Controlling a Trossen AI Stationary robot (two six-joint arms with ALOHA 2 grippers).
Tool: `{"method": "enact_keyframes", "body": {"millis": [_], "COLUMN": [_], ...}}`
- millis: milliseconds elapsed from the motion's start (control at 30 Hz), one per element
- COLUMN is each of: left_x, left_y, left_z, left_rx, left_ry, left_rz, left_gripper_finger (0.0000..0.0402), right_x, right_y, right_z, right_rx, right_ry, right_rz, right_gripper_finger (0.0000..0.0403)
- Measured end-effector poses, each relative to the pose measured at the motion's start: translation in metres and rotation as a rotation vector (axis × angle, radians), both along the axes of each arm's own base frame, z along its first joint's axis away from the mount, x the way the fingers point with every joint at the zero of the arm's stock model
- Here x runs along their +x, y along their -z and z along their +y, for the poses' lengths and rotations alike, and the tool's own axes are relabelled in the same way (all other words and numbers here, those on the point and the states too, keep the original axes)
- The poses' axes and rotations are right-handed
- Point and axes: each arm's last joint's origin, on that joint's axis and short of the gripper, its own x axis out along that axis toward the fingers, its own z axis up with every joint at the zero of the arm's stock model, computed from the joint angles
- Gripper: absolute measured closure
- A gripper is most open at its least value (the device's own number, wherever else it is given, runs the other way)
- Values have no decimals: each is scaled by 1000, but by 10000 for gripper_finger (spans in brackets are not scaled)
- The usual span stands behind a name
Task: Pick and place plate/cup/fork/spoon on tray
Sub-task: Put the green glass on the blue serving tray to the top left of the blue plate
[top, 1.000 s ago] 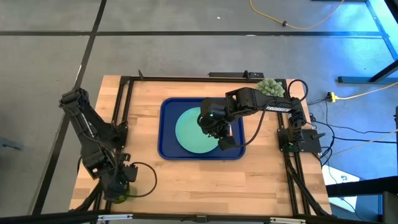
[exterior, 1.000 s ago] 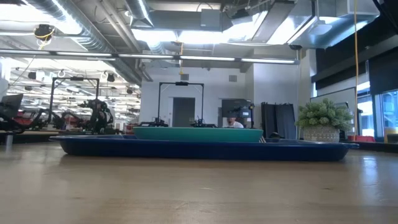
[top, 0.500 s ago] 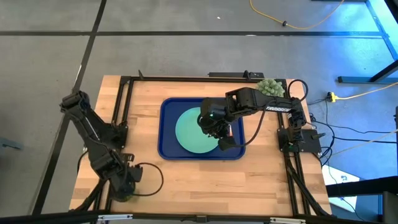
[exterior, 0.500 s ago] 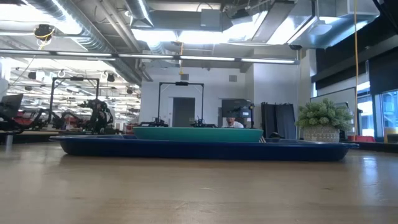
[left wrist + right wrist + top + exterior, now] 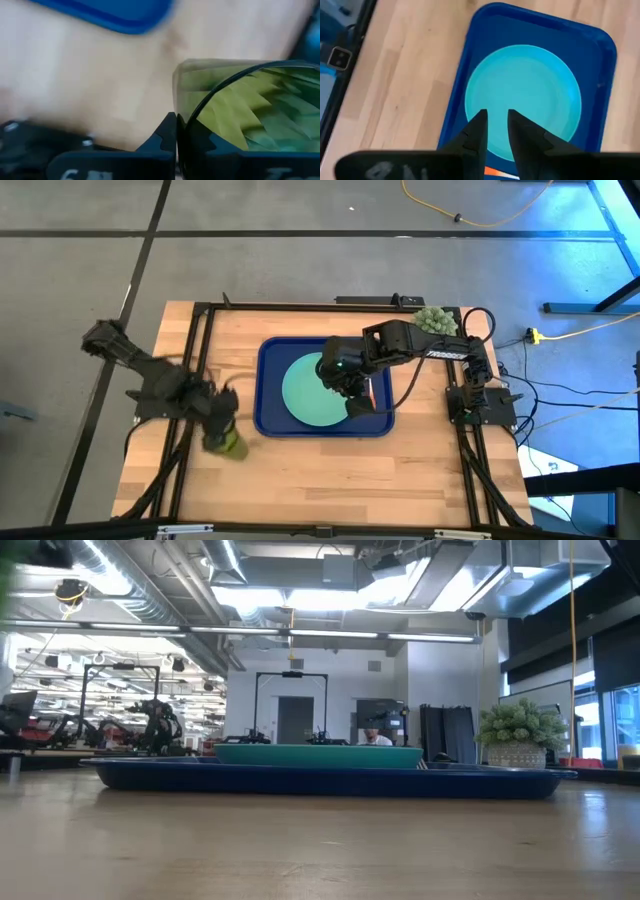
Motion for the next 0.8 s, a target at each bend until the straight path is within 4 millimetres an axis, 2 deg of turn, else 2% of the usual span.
{"method": "enact_keyframes", "body": {"millis": [133,267,467,567,667,800], "left_x": [7,19,36,40,44,53], "left_y": [0,-3,-36,-48,-47,-33], "left_z": [35,66,118,147,172,201], "left_rx": [37,67,193,231,242,208], "left_ry": [-165,-210,-272,-314,-328,-235], "left_rz": [43,18,-84,-49,19,55], "left_gripper_finger": [399,399,399,399,399,399], "right_x": [0,0,0,0,0,0], "right_y": [0,0,-1,-1,-1,-2], "right_z": [-2,-4,-8,-9,-10,-11], "right_rx": [-25,-71,-141,-146,-143,-139], "right_ry": [74,170,303,373,460,574], "right_rz": [-2,-10,-32,-43,-59,-84], "right_gripper_finger": [325,325,325,325,325,325]}}
